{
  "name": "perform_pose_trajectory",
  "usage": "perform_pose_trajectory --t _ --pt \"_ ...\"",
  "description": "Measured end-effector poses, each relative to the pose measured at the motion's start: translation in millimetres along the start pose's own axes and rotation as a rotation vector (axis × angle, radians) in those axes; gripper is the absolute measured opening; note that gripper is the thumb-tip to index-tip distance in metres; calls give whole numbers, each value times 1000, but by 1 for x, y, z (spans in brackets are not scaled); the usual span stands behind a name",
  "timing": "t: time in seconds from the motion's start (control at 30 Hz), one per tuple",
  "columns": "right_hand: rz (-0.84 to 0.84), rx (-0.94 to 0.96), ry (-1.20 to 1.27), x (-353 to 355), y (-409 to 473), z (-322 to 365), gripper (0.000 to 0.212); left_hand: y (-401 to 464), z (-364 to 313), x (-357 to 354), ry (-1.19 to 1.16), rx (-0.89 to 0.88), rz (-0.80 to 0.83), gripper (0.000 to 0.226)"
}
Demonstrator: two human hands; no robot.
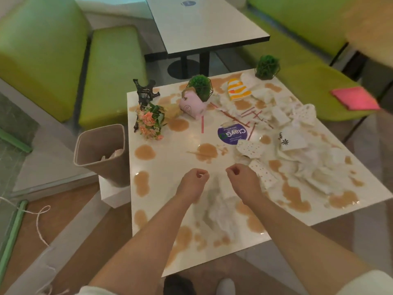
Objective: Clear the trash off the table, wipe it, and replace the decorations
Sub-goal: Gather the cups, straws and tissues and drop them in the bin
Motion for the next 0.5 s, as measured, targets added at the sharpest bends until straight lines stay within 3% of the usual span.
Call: perform_pose_trajectory --t 0.2,0.33,0.5 --pt "-17 -64 -76 20 -5 -57 22 -3 -4 -48 278 75 120 45" --pt "53 -29 -2 12 -7 -69 23 -1 -7 -59 491 107 112 43" --pt "56 -20 116 7 -10 -71 20 -3 -8 -55 300 109 -12 32"
Point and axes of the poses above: each hand's wrist, its own y-axis towards the middle knuckle, its own x-axis out of the back of the hand, z = x × y, the point moved 7 cm from there along y, towards the middle knuckle, and after that the axes turned 1 degree about z, right-handed, at the moved point
